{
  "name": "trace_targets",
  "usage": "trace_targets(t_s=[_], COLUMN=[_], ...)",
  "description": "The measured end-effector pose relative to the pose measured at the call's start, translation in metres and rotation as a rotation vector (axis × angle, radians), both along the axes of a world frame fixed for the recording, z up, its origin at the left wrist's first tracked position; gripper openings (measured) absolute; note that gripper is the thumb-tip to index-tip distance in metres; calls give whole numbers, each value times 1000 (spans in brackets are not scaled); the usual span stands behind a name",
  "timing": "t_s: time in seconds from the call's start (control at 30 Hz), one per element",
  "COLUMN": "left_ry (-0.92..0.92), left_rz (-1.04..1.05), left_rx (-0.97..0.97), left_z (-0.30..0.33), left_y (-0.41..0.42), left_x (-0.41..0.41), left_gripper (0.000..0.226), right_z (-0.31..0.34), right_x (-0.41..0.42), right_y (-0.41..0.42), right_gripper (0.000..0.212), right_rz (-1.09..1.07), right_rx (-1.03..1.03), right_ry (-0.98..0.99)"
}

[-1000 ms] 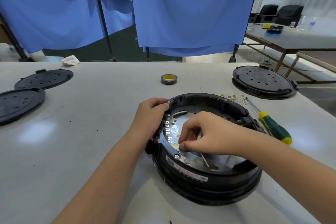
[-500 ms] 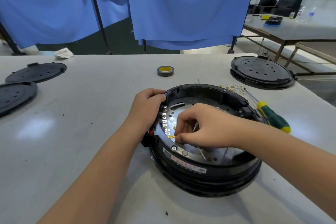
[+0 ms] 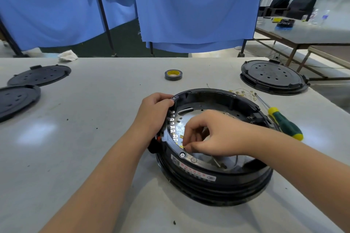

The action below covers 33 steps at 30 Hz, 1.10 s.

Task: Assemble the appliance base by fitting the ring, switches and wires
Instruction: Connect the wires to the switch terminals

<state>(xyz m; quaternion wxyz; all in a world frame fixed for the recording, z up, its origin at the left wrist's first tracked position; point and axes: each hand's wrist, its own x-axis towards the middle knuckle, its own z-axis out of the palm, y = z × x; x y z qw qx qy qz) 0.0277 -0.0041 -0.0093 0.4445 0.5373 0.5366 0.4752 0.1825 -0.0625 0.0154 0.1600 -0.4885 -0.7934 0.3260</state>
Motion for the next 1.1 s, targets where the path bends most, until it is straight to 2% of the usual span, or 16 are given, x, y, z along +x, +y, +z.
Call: trace_targets(t_s=[0.13,0.23,0.37,0.47,0.57,0.8,0.9,0.97,1.1], left_ry=[-1,1,8,20,29,31,38,57,125], left_rz=[-7,-10,-15,-17,-21,-29,-24,-5,-38], left_rx=[2,0,0,5,8,14,28,84,178], left_z=[0,0,0,1,0,-2,-1,1,6], left_y=[0,0,0,-1,0,1,0,-1,-6], left_x=[0,0,-1,-1,-2,-2,-3,-4,-5], left_gripper=[14,15,14,14,14,14,14,13,10], right_z=[4,2,-3,-8,-7,8,17,20,14], right_x=[1,7,15,13,10,4,4,6,14], right_y=[-2,5,14,15,16,20,24,28,31], right_gripper=[10,11,8,19,25,10,8,8,7], right_rz=[-14,-193,-411,-367,-298,-162,-224,-329,-493], right_rx=[-9,122,311,301,321,398,393,473,569], right_ry=[52,74,-115,-318,-423,-521,-478,-399,-57])
